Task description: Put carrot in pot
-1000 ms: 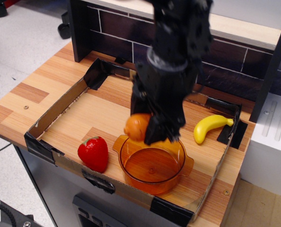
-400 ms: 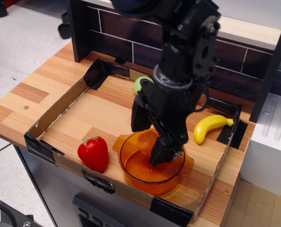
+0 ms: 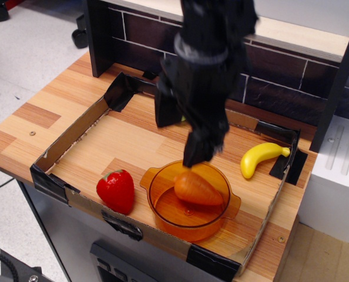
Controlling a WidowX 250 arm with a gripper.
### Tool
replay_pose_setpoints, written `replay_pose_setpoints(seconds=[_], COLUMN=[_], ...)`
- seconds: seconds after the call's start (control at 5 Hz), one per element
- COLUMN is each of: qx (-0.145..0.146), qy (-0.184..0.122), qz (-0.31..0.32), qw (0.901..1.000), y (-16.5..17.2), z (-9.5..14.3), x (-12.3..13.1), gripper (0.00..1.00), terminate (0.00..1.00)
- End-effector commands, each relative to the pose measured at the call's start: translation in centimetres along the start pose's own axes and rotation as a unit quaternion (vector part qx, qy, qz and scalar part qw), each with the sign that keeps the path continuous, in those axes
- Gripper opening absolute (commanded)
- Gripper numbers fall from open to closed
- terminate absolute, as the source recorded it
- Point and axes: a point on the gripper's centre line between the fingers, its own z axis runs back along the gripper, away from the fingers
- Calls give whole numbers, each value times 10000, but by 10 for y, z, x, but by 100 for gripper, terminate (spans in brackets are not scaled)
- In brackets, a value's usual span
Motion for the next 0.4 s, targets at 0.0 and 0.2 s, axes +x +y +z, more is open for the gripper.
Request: replay_pose_setpoints(seconds=[0.0,0.2], qx=[118,118], qy=[-393,-393], qz=[329,329], qw=[9986,9986], y=[26,26], z=[36,36], x=[6,6], gripper=[100,100], terminate=[0,100])
